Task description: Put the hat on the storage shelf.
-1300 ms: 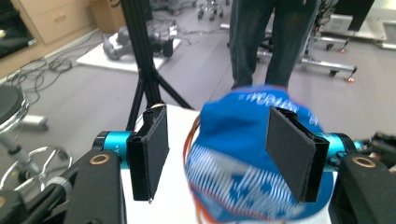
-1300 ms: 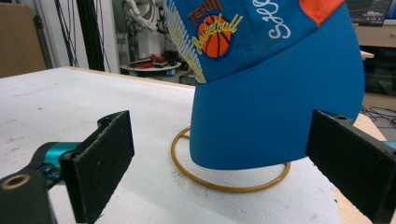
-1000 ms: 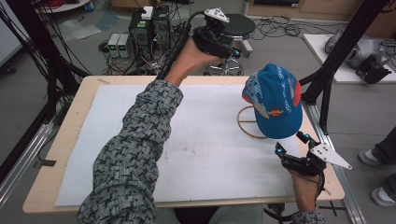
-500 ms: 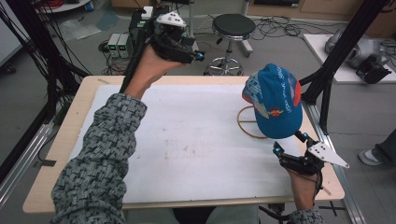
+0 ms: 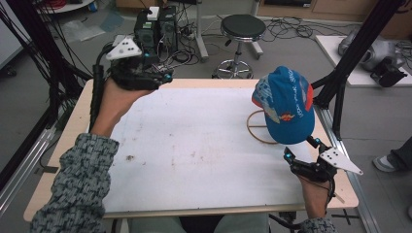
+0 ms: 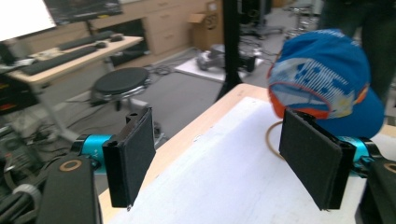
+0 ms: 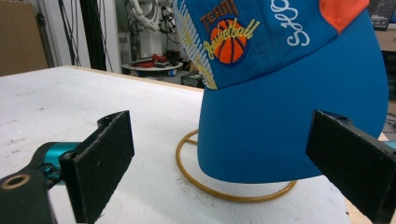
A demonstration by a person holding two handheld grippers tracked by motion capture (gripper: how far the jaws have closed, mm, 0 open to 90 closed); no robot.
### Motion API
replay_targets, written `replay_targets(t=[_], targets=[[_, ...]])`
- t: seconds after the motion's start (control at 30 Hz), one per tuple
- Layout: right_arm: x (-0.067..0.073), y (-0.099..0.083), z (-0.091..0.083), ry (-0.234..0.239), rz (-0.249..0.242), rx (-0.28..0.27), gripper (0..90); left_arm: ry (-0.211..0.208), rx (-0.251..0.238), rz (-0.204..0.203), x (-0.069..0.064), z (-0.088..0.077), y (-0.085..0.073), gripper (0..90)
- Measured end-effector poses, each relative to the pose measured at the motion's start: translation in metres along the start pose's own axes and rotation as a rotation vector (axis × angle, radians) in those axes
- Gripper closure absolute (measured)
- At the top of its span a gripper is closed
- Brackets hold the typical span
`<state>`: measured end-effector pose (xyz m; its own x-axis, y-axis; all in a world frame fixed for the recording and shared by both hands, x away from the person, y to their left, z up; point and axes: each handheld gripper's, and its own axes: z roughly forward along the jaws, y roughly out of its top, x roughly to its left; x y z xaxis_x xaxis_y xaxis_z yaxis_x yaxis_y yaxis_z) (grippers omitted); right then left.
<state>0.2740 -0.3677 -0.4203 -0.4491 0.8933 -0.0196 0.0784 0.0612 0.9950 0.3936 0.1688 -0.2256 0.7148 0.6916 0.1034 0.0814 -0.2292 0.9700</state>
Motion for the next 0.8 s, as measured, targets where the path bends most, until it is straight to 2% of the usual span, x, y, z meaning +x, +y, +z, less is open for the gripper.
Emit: replay_targets(t=[0.03,0.07,0.1,0.13,0.2,0.23,0.27,0.33,0.37,0.4,0.43,0.47,0.5,0.57,0.63,0.8], targets=[[0.000,0.000,0.000,0.000,0.000,0.000,6.8,0.000,0.000,0.000,0.000,0.000,0.000,25.3],[0.000,0.000,0.001,0.002,-0.010,0.001,6.8,0.030,-0.012,-0.007,-0.001,-0.011,-0.014,25.2],[0.000,0.000,0.001,0.002,-0.010,0.001,6.8,0.030,-0.012,-0.007,-0.001,-0.011,-0.014,25.2],[0.001,0.000,0.002,0.004,-0.007,0.006,6.8,0.052,-0.024,-0.015,-0.004,-0.019,-0.027,25.2],[0.000,0.000,0.003,0.006,-0.015,0.004,6.8,0.073,-0.025,-0.021,-0.006,-0.026,-0.042,25.2],[0.000,0.000,0.003,0.008,-0.013,0.004,6.8,0.095,-0.027,-0.040,-0.010,-0.034,-0.059,25.2],[0.000,0.000,0.003,0.008,-0.013,0.004,6.8,0.095,-0.027,-0.040,-0.010,-0.034,-0.059,25.2],[0.000,0.000,0.003,0.005,-0.009,0.005,6.8,0.118,-0.020,-0.043,-0.013,-0.041,-0.076,25.2],[0.000,0.000,0.003,0.005,-0.004,0.003,6.8,0.128,-0.027,-0.062,-0.016,-0.047,-0.090,25.2],[0.000,0.000,0.003,0.005,-0.004,0.003,6.8,0.128,-0.027,-0.062,-0.016,-0.047,-0.090,25.2],[0.000,0.000,0.003,0.004,-0.005,0.005,6.8,0.147,-0.022,-0.086,-0.018,-0.054,-0.107,25.2],[0.000,0.000,0.004,0.005,-0.007,0.003,6.8,0.160,-0.022,-0.090,-0.020,-0.057,-0.113,25.2],[0.000,0.000,0.004,0.007,-0.008,0.003,6.8,0.160,-0.022,-0.090,-0.020,-0.057,-0.113,25.2],[0.001,0.000,0.004,0.009,-0.007,0.008,6.8,0.189,-0.023,-0.103,-0.022,-0.066,-0.131,25.2],[0.001,0.000,0.005,0.009,-0.010,0.006,6.8,0.200,-0.026,-0.109,-0.022,-0.068,-0.135,25.2],[0.001,0.000,0.005,0.009,-0.007,0.005,6.8,0.238,-0.041,-0.146,-0.022,-0.082,-0.158,25.2]])
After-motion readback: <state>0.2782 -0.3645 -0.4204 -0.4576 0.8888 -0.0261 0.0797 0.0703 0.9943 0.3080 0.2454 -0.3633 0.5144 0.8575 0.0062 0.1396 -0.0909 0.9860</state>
